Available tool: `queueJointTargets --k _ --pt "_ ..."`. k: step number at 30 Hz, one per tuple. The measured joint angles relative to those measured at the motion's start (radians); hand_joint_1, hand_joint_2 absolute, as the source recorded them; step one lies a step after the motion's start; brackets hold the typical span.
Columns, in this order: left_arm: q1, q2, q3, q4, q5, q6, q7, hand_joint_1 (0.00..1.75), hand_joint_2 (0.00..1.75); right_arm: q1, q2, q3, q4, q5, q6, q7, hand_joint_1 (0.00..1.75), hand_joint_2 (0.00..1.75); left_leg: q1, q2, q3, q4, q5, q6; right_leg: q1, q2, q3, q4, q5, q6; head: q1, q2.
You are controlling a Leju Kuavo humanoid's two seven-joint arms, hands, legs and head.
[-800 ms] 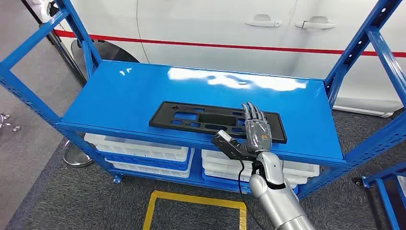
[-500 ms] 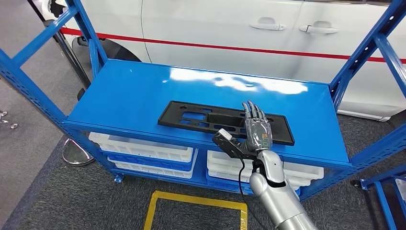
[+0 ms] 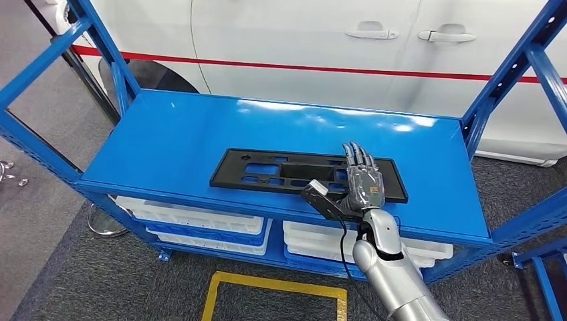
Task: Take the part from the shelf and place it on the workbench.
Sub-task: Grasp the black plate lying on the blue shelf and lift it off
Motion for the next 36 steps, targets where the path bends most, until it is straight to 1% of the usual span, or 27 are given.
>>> queueJointTargets --k 1,2,3,4,5,6,8,10,11,12,13,15,16,17,18,19,21,22,25,26,28,30,31,32,33,34,36 --pt "0.002 0.0 0.0 -0.004 0.002 0.0 0.003 0.0 0.0 0.001 0.0 0.0 0.002 0.001 0.0 0.001 1.34 1.75 0.001 0.0 -0.025 0.03 0.005 -0.002 0.0 0.001 0.003 0.0 -0.003 0.0 0.0 0.0" --pt "0.005 0.0 -0.001 -0.008 0.005 0.0 0.005 0.0 0.0 0.001 -0.001 0.0 0.003 0.001 0.0 0.002 1.75 1.75 0.002 0.0 -0.033 0.023 0.03 -0.002 0.0 0.002 0.006 0.0 -0.005 0.0 0.0 0.0" --pt "0.007 0.0 -0.002 -0.013 0.009 0.0 0.007 0.0 0.0 0.002 -0.001 0.0 0.004 0.001 0.0 0.003 1.75 1.75 0.002 0.0 -0.023 -0.02 0.069 0.0 0.0 0.003 0.011 0.0 -0.008 0.001 0.0 0.0" --pt "0.008 0.0 -0.002 -0.019 0.013 0.001 0.008 0.0 0.0 0.002 -0.001 0.0 0.004 0.001 0.0 0.003 1.75 1.75 0.002 0.0 0.001 -0.087 0.113 0.004 0.0 0.004 0.016 0.0 -0.011 0.003 0.0 0.0" --pt "0.008 0.0 -0.003 -0.024 0.016 0.001 0.009 0.0 0.0 0.002 -0.002 0.0 0.004 0.0 -0.001 0.003 1.75 1.75 -0.001 0.0 0.026 -0.151 0.144 0.01 0.002 0.004 0.019 0.0 -0.013 0.007 0.0 0.0" --pt "0.007 0.0 -0.004 -0.029 0.02 0.001 0.01 0.0 0.0 0.001 -0.002 0.0 0.004 -0.002 -0.002 0.003 1.75 1.75 -0.004 0.0 0.045 -0.2 0.161 0.016 0.003 0.004 0.02 0.001 -0.015 0.011 0.0 0.0" --pt "0.006 0.001 -0.007 -0.041 0.027 0.001 0.011 0.0 0.0 0.001 -0.004 0.0 0.004 -0.007 -0.004 0.003 1.75 1.75 -0.01 -0.001 0.059 -0.233 0.161 0.026 0.003 0.004 0.019 0.0 -0.016 0.021 0.0 0.0" --pt "0.01 0.001 -0.009 -0.052 0.036 0.001 0.013 0.0 0.0 0.001 -0.006 0.0 0.002 -0.01 -0.006 0.003 1.75 1.75 -0.009 0.0 0.064 -0.245 0.164 0.036 0.002 0.004 0.02 -0.001 -0.018 0.032 0.0 0.0" --pt "0.011 0.0 -0.011 -0.057 0.04 0.001 0.014 0.0 0.0 0.0 -0.008 0.0 0.001 -0.011 -0.008 0.003 1.75 1.75 -0.007 0.0 0.068 -0.251 0.167 0.042 0.001 0.004 0.017 0.011 -0.028 0.037 0.0 0.0" --pt "0.012 0.0 -0.014 -0.062 0.044 0.001 0.015 0.0 0.0 -0.002 -0.01 0.0 0.0 -0.012 -0.01 0.002 1.75 1.75 -0.005 0.001 0.072 -0.257 0.17 0.048 0.001 0.004 0.003 0.043 -0.048 0.041 0.0 0.0" --pt "0.012 0.001 -0.017 -0.067 0.048 0.002 0.016 0.0 0.0 -0.003 -0.013 -0.001 0.0 -0.012 -0.012 0.002 1.75 1.75 -0.005 0.002 0.075 -0.26 0.171 0.053 0.0 0.003 -0.021 0.094 -0.075 0.043 0.0 0.0" --pt "0.011 0.001 -0.022 -0.075 0.056 0.003 0.018 0.0 0.0 -0.003 -0.018 -0.001 0.0 -0.012 -0.014 -0.001 1.75 1.75 -0.007 0.002 0.076 -0.258 0.168 0.06 0.0 0.003 -0.086 0.22 -0.128 0.047 0.0 0.0" --pt "0.011 0.002 -0.025 -0.077 0.06 0.005 0.019 0.0 0.0 -0.003 -0.02 -0.002 0.0 -0.012 -0.016 -0.002 1.75 1.75 -0.008 0.002 0.076 -0.257 0.167 0.06 -0.001 0.003 -0.107 0.257 -0.134 0.049 0.0 0.0" --pt "0.012 0.002 -0.027 -0.079 0.064 0.006 0.021 0.0 0.0 -0.003 -0.022 -0.002 0.0 -0.012 -0.017 -0.004 1.75 1.75 -0.008 0.001 0.077 -0.255 0.165 0.06 -0.001 0.003 -0.111 0.26 -0.121 0.05 0.0 0.0" --pt "0.013 0.002 -0.029 -0.082 0.066 0.007 0.022 0.0 0.0 -0.006 -0.023 -0.002 0.0 -0.012 -0.019 -0.006 1.75 1.75 -0.007 0.0 0.079 -0.252 0.162 0.058 -0.002 0.002 -0.095 0.224 -0.092 0.05 0.0 0.0" --pt "0.014 0.002 -0.032 -0.084 0.068 0.008 0.023 0.0 0.0 -0.009 -0.025 -0.002 0.0 -0.012 -0.02 -0.006 1.75 1.75 -0.007 -0.001 0.08 -0.247 0.158 0.056 -0.002 0.001 -0.065 0.162 -0.056 0.048 0.0 0.0" --pt "0.014 0.002 -0.036 -0.089 0.069 0.011 0.024 0.0 0.0 -0.017 -0.026 -0.002 0.0 -0.012 -0.023 -0.008 1.75 1.75 -0.009 -0.004 0.078 -0.233 0.147 0.046 -0.001 -0.001 -0.011 0.051 -0.017 0.041 0.0 0.0" --pt "0.014 0.002 -0.037 -0.091 0.069 0.012 0.024 0.0 0.0 -0.02 -0.027 -0.002 -0.001 -0.012 -0.024 -0.008 1.75 1.75 -0.01 -0.004 0.077 -0.228 0.143 0.041 0.001 -0.001 0.001 0.026 -0.014 0.037 0.0 0.0" --pt "0.014 0.003 -0.041 -0.096 0.07 0.013 0.025 0.0 0.0 -0.024 -0.028 -0.002 -0.001 -0.012 -0.028 -0.01 1.75 1.75 -0.008 -0.004 0.077 -0.223 0.137 0.027 0.004 0.0 0.006 0.015 -0.016 0.021 0.0 0.0" --pt "0.014 0.004 -0.042 -0.098 0.071 0.014 0.025 0.0 0.0 -0.025 -0.028 -0.002 -0.001 -0.013 -0.03 -0.011 1.75 1.75 -0.007 -0.004 0.072 -0.21 0.127 0.021 0.002 0.0 0.009 0.01 -0.014 0.015 0.0 0.0" --pt "0.014 0.005 -0.045 -0.101 0.076 0.016 0.025 0.0 0.0 -0.028 -0.029 -0.002 -0.002 -0.016 -0.033 -0.011 1.75 1.75 -0.002 -0.002 0.038 -0.134 0.079 0.01 -0.002 -0.001 0.012 0.004 -0.01 0.006 0.0 0.0" --pt "0.015 0.005 -0.047 -0.102 0.081 0.02 0.026 0.0 0.0 -0.029 -0.029 -0.004 -0.003 -0.024 -0.037 -0.011 1.75 1.75 0.002 -0.002 -0.021 -0.011 0.023 0.002 -0.002 -0.001 0.012 0.003 -0.01 0.003 0.0 0.0" --pt "0.016 0.005 -0.048 -0.102 0.083 0.024 0.027 0.0 0.0 -0.028 -0.03 -0.006 -0.003 -0.03 -0.04 -0.012 1.75 1.75 0.004 -0.002 -0.041 0.03 0.014 -0.001 -0.002 -0.001 0.012 0.003 -0.011 0.003 0.0 0.0" --pt "0.017 0.006 -0.049 -0.102 0.084 0.029 0.028 0.0 0.0 -0.028 -0.03 -0.01 -0.004 -0.037 -0.044 -0.015 1.75 1.75 0.005 -0.002 -0.046 0.036 0.023 -0.003 -0.002 -0.001 0.012 0.004 -0.011 0.003 0.0 0.0" --pt "0.018 0.006 -0.049 -0.103 0.085 0.034 0.028 0.0 0.0 -0.027 -0.031 -0.014 -0.006 -0.047 -0.05 -0.021 1.75 1.75 0.007 -0.001 -0.032 0.004 0.05 -0.003 -0.002 0.0 0.013 0.004 -0.012 0.004 0.0 0.0" --pt "0.019 0.007 -0.049 -0.104 0.086 0.04 0.029 0.0 0.0 -0.026 -0.031 -0.019 -0.011 -0.056 -0.06 -0.031 1.75 1.75 0.009 -0.001 -0.003 -0.058 0.087 -0.003 -0.003 0.0 0.014 0.005 -0.013 0.006 0.0 0.0" --pt "0.021 0.008 -0.05 -0.108 0.091 0.052 0.029 0.0 0.0 -0.02 -0.033 -0.031 -0.035 -0.068 -0.097 -0.062 1.75 1.75 0.008 -0.002 0.054 -0.179 0.133 0.0 -0.002 0.0 0.014 0.007 -0.015 0.014 0.0 0.0"
